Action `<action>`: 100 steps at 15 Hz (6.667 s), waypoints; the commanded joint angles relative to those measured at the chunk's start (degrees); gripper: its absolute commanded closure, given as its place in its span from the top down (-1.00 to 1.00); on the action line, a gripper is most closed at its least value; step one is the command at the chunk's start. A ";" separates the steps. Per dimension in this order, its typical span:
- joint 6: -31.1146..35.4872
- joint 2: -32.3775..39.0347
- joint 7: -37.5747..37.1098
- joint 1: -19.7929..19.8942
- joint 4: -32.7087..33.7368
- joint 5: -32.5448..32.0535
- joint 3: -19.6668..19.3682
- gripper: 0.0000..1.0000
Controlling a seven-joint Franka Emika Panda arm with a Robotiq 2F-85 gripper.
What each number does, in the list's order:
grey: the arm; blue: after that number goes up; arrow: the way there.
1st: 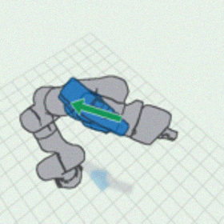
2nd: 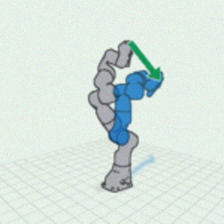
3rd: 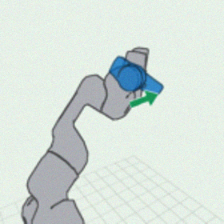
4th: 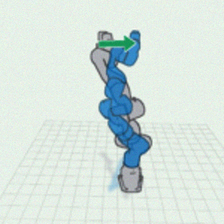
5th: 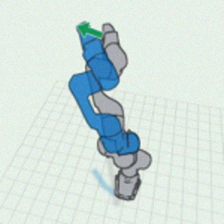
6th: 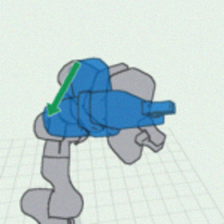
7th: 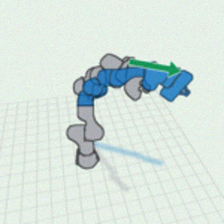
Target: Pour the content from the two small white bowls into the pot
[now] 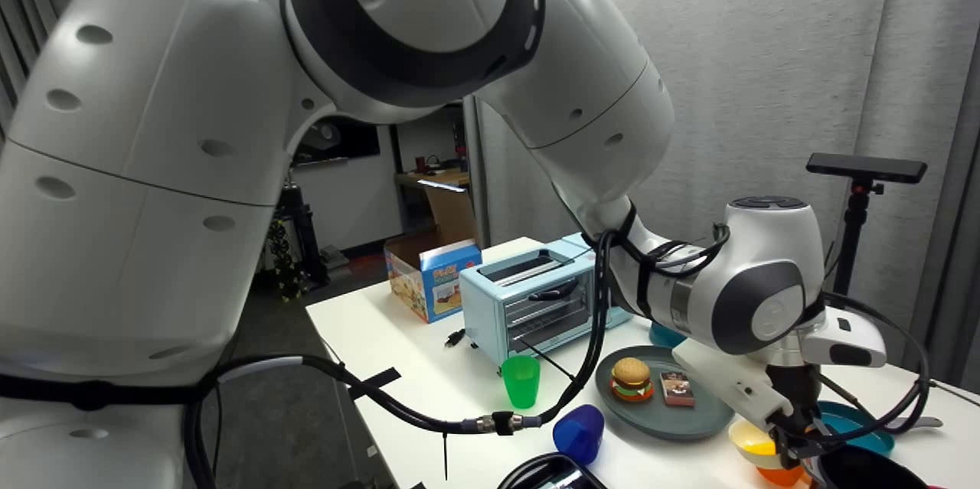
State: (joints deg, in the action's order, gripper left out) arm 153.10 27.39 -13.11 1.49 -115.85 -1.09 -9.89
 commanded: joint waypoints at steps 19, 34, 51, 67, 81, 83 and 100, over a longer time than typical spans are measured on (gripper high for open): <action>-8.22 8.61 -6.53 3.66 20.21 -4.11 -6.90 -0.98; -1.49 14.89 -19.18 -10.28 20.47 -23.18 -18.10 -0.98; 14.50 21.73 -46.52 -31.23 8.76 -51.20 -40.95 -0.98; 28.47 44.30 -80.83 -58.50 -2.52 -61.99 -66.61 -0.98; 25.83 55.46 -84.43 -52.48 10.41 -59.25 -65.67 -0.98; 23.68 55.65 -83.18 -49.67 13.36 -58.41 -65.00 -0.98; 16.52 57.64 -82.93 -48.56 13.72 -59.42 -64.33 -0.98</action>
State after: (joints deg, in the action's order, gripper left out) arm 170.67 85.02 -95.93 -45.59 -100.24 -60.30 -73.90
